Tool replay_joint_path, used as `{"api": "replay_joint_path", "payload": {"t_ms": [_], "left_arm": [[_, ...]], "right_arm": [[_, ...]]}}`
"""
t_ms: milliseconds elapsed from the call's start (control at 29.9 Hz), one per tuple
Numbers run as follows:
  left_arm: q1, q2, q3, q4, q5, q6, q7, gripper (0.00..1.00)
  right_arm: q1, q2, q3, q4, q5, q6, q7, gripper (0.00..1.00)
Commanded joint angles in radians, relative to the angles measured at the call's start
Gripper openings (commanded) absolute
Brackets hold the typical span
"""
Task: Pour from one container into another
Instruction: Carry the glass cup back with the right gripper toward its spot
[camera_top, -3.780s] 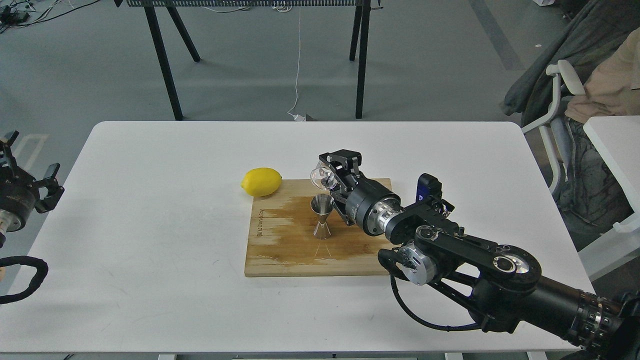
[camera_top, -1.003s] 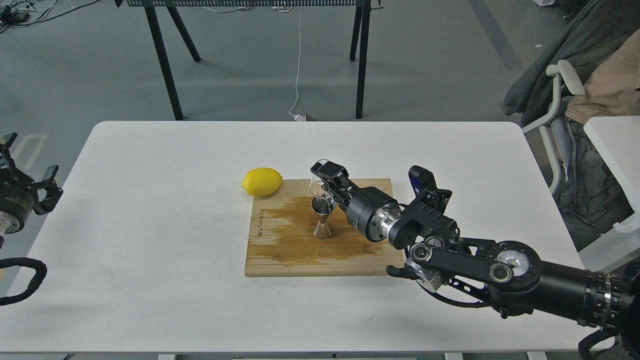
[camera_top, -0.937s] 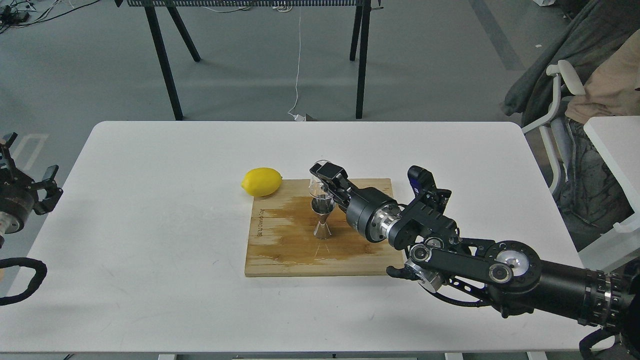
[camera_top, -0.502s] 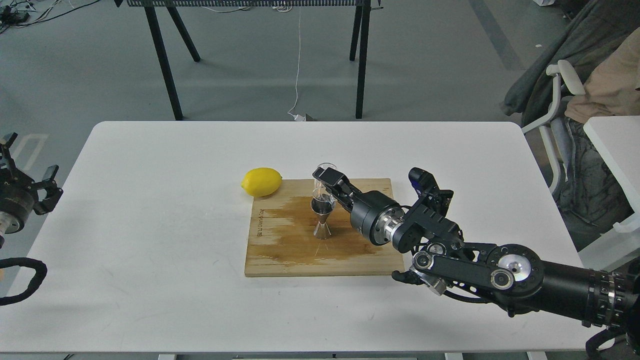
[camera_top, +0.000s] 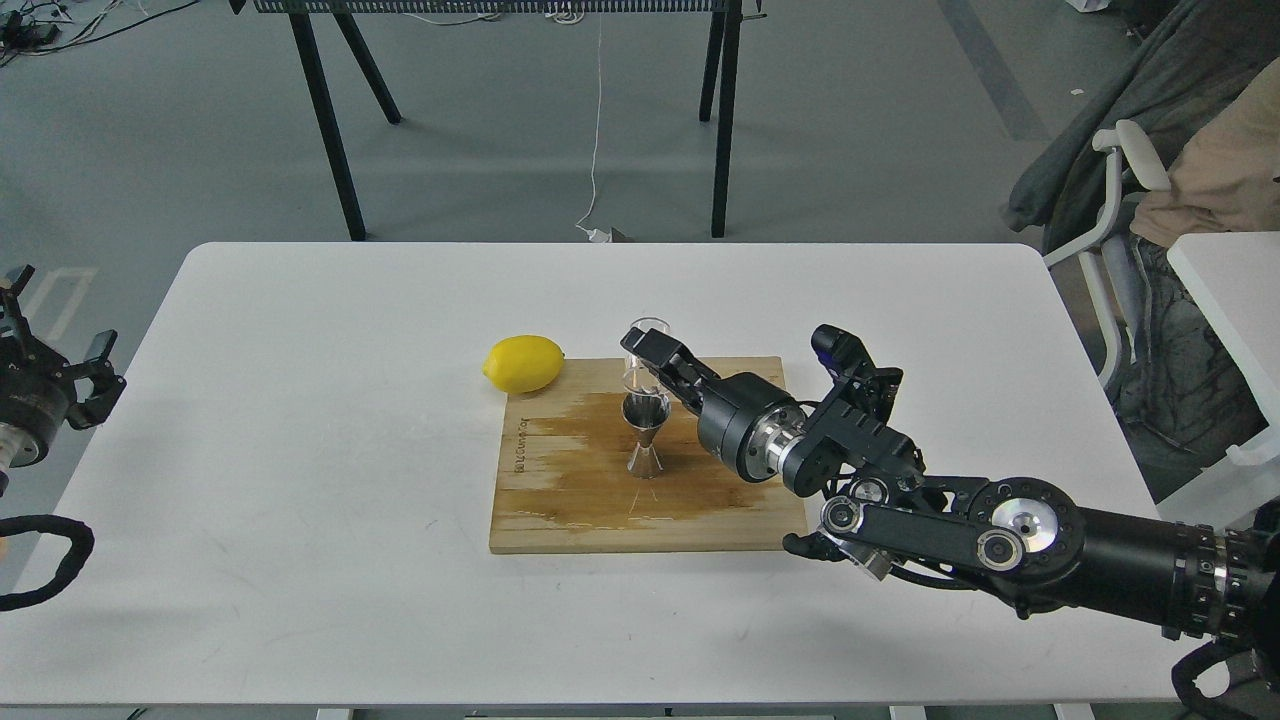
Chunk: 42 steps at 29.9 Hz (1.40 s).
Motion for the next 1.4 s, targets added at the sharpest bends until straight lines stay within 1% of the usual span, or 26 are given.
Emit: {"api": "replay_joint_path", "payload": {"t_ms": [0,100,569,803,970,1137,1371], "left_arm": [[0.000,0.000,-0.001,0.002,0.000,0.000,0.000,0.97],[0.002,0.000,0.000,0.014,0.000,0.000,0.000,0.97],[0.002,0.000,-0.001,0.014,0.000,0.000,0.000,0.97],[0.002,0.000,-0.001,0.015,0.000,0.000,0.000,0.97],[0.002,0.002,-0.001,0.014,-0.001,0.000,0.000,0.97],[0.006,0.002,-0.003,0.015,-0.001,0.000,0.000,0.97],[0.003,0.011,-0.001,0.015,0.000,0.000,0.000,0.97]], "right_arm": [[0.015,0.000,-0.026,-0.003,-0.011,0.000,0.000,0.43],[0.032,0.000,-0.053,-0.003,-0.011,-0.001,0.003,0.43],[0.055,0.005,-0.073,-0.019,-0.017,-0.001,0.006,0.43],[0.046,0.003,-0.035,-0.011,0.058,-0.009,0.001,0.43],[-0.006,0.003,0.115,0.017,0.173,-0.006,-0.005,0.43],[-0.041,-0.004,0.287,0.047,0.354,-0.009,-0.002,0.42],[-0.225,-0.012,0.646,0.093,0.483,-0.003,0.001,0.42]]}}
